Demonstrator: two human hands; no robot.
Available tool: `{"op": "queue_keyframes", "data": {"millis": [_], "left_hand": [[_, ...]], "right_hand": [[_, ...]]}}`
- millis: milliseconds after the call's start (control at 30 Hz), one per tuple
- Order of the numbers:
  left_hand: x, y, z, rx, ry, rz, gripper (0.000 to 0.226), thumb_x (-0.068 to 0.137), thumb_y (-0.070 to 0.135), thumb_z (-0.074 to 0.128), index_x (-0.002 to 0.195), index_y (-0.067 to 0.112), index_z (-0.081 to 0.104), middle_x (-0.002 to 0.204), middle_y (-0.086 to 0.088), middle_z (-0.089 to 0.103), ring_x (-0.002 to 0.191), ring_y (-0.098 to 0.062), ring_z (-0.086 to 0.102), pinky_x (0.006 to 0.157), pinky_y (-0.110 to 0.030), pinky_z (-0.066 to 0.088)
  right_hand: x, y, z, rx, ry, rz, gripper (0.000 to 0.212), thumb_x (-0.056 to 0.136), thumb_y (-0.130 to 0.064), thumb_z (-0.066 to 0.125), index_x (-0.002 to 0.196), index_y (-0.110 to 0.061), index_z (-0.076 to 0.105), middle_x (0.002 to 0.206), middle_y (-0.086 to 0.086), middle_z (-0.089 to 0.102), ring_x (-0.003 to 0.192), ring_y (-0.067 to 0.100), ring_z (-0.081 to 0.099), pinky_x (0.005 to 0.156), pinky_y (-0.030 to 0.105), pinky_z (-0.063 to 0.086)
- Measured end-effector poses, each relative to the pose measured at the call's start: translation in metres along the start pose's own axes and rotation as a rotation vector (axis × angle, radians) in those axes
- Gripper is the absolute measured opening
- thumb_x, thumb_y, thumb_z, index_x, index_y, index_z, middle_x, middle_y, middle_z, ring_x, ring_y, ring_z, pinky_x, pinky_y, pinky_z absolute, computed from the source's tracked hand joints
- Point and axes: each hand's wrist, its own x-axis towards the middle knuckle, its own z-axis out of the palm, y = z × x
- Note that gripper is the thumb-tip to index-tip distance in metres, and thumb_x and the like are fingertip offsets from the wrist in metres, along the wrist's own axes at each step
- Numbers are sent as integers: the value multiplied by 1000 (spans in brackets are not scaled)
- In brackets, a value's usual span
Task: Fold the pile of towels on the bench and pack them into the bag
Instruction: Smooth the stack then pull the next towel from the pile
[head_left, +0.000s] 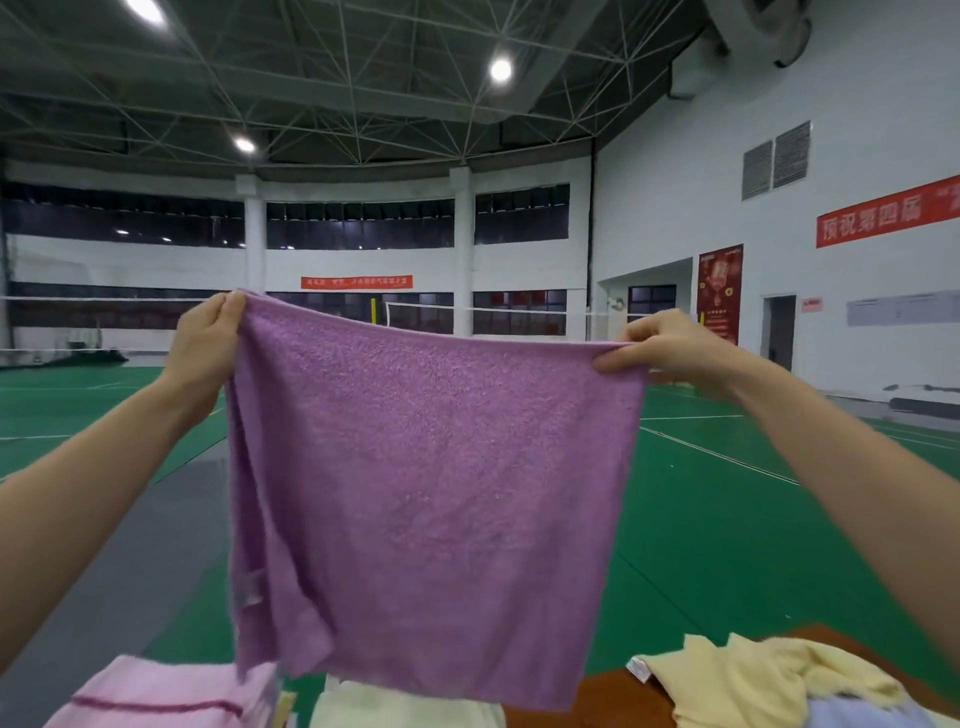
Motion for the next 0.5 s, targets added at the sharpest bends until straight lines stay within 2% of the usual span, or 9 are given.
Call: {"op": "queue_keyframes", "data": {"millis": [67, 167, 233, 267, 300, 333, 400, 467, 500], "left_hand": [[-2, 0, -4, -13, -10, -76, 31, 101, 24, 38, 75, 22, 55, 77, 5, 49, 69, -6, 41, 65, -20, 34], [-3, 3, -4, 30, -26, -340, 23, 98, 20, 45, 84, 10, 59, 78, -3, 54, 66, -16, 50, 58, -28, 39], [-6, 5, 0, -75, -115, -558, 22, 93, 8, 44, 72, 6, 51, 66, -4, 57, 46, -12, 56, 49, -26, 46], [-9, 5, 3, -131, -147, -638, 28, 92, 1, 40, 65, 7, 44, 52, -2, 53, 33, -9, 50, 39, -20, 44], [-12, 5, 6, -170, -140, -690, 34, 92, -4, 36, 61, 8, 40, 45, 0, 47, 27, -9, 44, 31, -16, 40], [-14, 3, 10, -203, -125, -727, 35, 91, -7, 33, 61, 9, 38, 47, 0, 44, 27, -9, 42, 28, -15, 37], [-22, 6, 26, -278, -76, -756, 29, 88, -9, 35, 67, 9, 43, 61, -1, 42, 40, -11, 45, 32, -16, 39], [-38, 19, 47, -267, -5, -684, 16, 91, -2, 40, 90, 2, 56, 70, -2, 46, 59, -15, 50, 49, -24, 47], [-47, 26, 58, -280, 14, -644, 21, 94, 5, 41, 108, -1, 56, 77, -4, 51, 70, -20, 54, 61, -28, 49]], "right_hand": [[-3, 0, 2, 257, -87, 148, 18, 73, -17, 68, 86, -6, 63, 78, 2, 58, 68, 11, 53, 56, 16, 47], [-1, 11, 11, 597, -163, 360, 29, 72, -24, 65, 96, -7, 62, 70, 1, 59, 58, 10, 53, 57, 18, 47], [5, 19, 22, 785, -129, 502, 22, 73, -23, 68, 87, -7, 62, 62, 1, 62, 50, 12, 57, 48, 21, 51], [7, 22, 29, 858, -83, 571, 17, 75, -21, 69, 80, -7, 62, 59, 2, 62, 47, 13, 58, 44, 21, 50], [8, 22, 36, 907, -25, 626, 17, 78, -20, 69, 75, -6, 60, 57, 3, 62, 45, 14, 58, 40, 21, 50], [11, 22, 43, 931, 40, 654, 19, 81, -18, 69, 71, -6, 59, 54, 3, 61, 42, 15, 58, 37, 21, 48], [17, 17, 59, 924, 139, 637, 21, 85, -15, 66, 69, -5, 57, 50, 5, 61, 38, 15, 56, 34, 21, 46], [22, 7, 78, 873, 213, 555, 13, 81, -12, 69, 79, -3, 60, 70, 8, 66, 55, 17, 62, 44, 24, 51], [25, 1, 87, 841, 259, 510, 16, 79, -10, 71, 87, -2, 61, 82, 9, 66, 66, 18, 62, 54, 26, 54]]}}
